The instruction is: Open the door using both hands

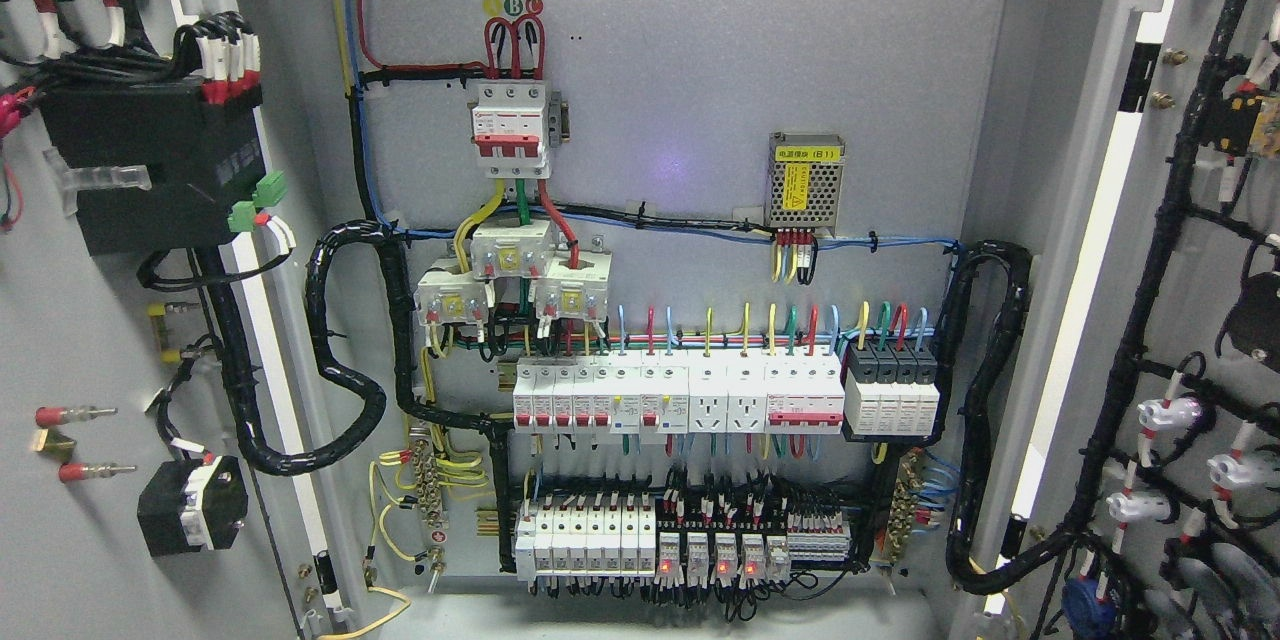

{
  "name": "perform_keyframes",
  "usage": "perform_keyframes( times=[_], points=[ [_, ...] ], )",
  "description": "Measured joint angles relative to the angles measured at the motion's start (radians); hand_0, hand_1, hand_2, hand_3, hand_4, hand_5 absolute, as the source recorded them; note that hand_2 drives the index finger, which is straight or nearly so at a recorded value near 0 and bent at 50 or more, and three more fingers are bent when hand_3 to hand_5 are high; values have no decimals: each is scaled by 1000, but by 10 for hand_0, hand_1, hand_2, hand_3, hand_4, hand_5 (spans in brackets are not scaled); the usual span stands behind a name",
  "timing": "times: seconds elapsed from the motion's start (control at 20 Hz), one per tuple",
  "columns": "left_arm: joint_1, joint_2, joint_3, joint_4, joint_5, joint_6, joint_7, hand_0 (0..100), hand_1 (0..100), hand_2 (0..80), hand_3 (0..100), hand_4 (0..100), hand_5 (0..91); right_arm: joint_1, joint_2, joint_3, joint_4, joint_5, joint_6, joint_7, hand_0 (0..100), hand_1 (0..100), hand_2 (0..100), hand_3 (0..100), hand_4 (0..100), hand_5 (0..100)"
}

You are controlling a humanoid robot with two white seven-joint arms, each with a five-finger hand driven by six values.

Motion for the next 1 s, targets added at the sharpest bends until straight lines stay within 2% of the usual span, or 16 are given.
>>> perform_keyframes(
  times=[0.4, 1.0],
  points=[
    [10, -29, 195, -135, 99, -1, 3, 0, 0, 0, 0, 0, 0, 5, -23, -27, 14, -26, -1, -2, 0, 0, 0, 0, 0, 0],
    [101, -27, 516, -209, 188, -1, -3, 0, 0, 0, 0, 0, 0, 47, -35, -88, 35, -98, -1, 4, 0, 0, 0, 0, 0, 0]
  ],
)
